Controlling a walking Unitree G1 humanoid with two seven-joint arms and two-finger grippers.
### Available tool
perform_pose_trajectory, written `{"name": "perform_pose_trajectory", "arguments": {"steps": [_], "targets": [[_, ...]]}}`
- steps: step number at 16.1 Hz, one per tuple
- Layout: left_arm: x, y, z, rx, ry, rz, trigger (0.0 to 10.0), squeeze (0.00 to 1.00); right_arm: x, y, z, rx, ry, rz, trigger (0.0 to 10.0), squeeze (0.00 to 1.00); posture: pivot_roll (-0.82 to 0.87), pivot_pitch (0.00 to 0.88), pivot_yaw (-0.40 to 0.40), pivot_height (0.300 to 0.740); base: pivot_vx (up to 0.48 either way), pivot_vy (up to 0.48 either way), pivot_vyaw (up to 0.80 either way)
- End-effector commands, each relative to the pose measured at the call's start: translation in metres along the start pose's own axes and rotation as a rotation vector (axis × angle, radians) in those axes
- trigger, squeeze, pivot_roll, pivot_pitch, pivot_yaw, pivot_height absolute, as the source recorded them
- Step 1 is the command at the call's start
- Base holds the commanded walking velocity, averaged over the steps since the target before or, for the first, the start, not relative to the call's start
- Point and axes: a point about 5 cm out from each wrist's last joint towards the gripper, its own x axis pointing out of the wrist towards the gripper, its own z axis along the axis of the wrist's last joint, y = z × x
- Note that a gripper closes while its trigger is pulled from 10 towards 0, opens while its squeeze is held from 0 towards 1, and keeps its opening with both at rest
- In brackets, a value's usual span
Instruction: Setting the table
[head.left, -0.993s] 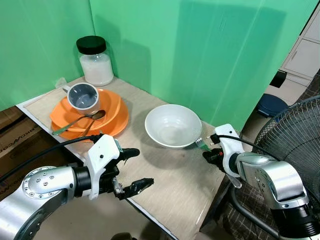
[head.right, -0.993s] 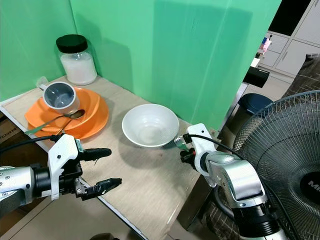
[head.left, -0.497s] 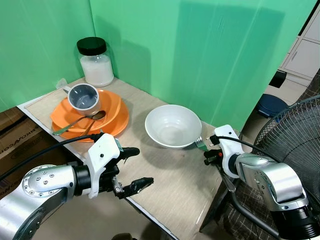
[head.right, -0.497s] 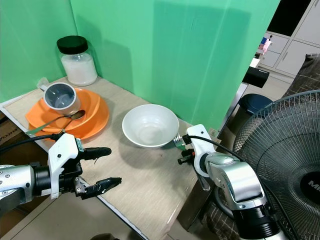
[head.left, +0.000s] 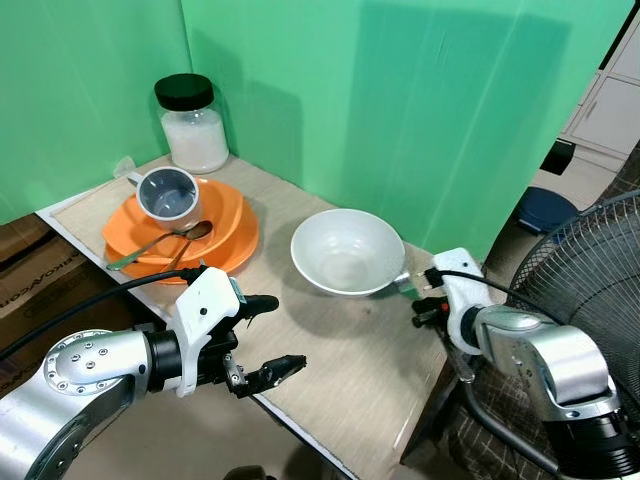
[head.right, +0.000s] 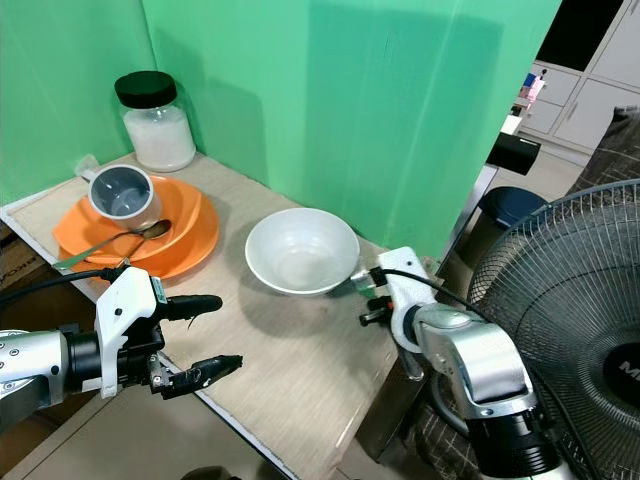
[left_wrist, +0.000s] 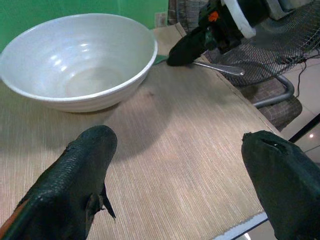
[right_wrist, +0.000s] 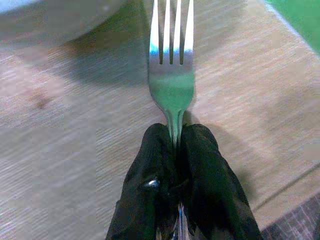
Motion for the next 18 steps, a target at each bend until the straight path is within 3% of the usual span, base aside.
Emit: {"name": "perform_pose_trajectory", "arguments": {"steps": [1,7,11,13,14,15,18], "targets": [[-0.002,0.003,0.001,0.003,0.011,0.006,10.0,0.37,-0.01,-0.008,0.014,0.008,-0.053,-0.043,0.0,0.0,0.11,0.0,0.006,0.74,0.0,0.0,0.0],[-0.002,0.002,0.0,0.001,0.013,0.012,10.0,0.37,-0.024,-0.011,0.039,0.011,-0.131,-0.053,0.0,0.0,0.11,0.0,-0.001,0.74,0.0,0.0,0.0],[-0.001,0.001,-0.001,0.001,0.013,0.011,10.0,0.37,-0.032,-0.013,0.041,0.021,-0.182,-0.049,0.0,0.0,0.11,0.0,0.002,0.74,0.0,0.0,0.0],[0.001,0.003,-0.003,0.006,0.017,0.018,10.0,0.37,-0.042,-0.022,0.042,0.05,-0.233,-0.107,3.6,0.0,0.09,0.0,0.019,0.74,0.0,0.0,0.0],[0.003,0.004,-0.003,0.011,0.018,0.018,10.0,0.37,-0.044,-0.025,0.044,0.063,-0.259,-0.124,8.7,0.0,0.08,0.0,0.023,0.74,0.0,0.0,0.0],[0.005,0.006,-0.001,0.02,0.004,0.026,10.0,0.37,-0.049,-0.023,0.049,0.083,-0.341,-0.095,10.0,0.0,0.07,0.0,0.026,0.74,0.0,0.0,0.0],[0.008,0.014,0.002,0.043,-0.049,0.125,10.0,0.36,-0.068,-0.014,0.062,0.106,-0.587,0.011,10.0,0.0,0.07,0.0,0.034,0.74,0.0,0.0,0.0]]}}
